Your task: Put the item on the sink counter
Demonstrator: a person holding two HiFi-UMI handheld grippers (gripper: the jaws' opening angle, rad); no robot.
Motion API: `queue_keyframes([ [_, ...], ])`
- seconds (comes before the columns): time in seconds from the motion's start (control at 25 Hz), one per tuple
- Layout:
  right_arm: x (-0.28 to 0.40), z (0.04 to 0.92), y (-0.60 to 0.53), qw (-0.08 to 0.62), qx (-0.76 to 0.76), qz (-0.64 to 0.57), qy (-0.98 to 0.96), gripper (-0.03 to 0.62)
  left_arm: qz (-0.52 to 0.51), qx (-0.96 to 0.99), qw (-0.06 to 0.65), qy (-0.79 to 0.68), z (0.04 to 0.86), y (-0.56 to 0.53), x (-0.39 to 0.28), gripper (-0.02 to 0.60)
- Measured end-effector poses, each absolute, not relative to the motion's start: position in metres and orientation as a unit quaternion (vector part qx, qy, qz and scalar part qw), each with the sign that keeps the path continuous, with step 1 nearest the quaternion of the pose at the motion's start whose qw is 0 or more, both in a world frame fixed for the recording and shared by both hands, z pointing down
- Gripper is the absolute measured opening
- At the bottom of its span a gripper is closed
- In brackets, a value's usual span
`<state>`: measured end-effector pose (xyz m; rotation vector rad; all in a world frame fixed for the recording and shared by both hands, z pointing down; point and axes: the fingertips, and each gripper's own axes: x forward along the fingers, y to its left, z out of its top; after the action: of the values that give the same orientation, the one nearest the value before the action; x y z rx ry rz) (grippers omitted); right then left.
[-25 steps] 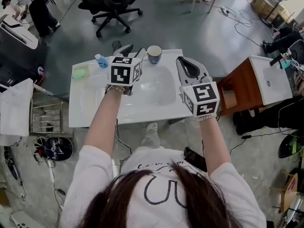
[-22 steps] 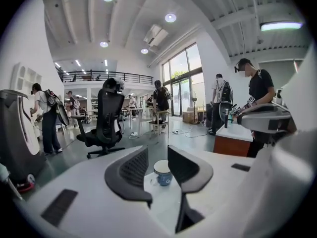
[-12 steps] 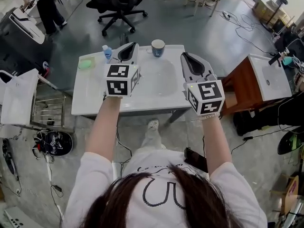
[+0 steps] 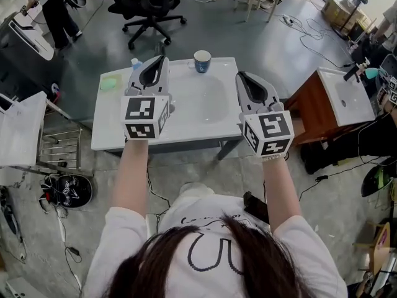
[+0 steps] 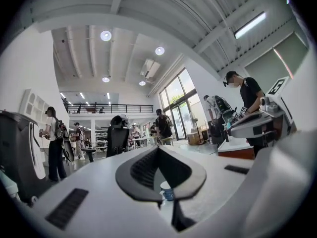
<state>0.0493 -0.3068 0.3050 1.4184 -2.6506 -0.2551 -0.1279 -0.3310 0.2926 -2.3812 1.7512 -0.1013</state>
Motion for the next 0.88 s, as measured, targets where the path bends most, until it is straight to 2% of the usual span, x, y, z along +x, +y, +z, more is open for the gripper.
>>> queue_keyframes([
  [0.36,0.041,0.266,-0.308,0.031,0.484,-0.117,-0.867,0.029,0.026,-0.799,0.117,0.589,0.257,-0.319,-0.157,0.01],
  [0.88,0.079,0.223,-0.307,0.015,0.533,-0.153,-0.832,0.029,0.029,-0.798,0.166,0.579,0.211,-0.311,-0.174,0.01],
])
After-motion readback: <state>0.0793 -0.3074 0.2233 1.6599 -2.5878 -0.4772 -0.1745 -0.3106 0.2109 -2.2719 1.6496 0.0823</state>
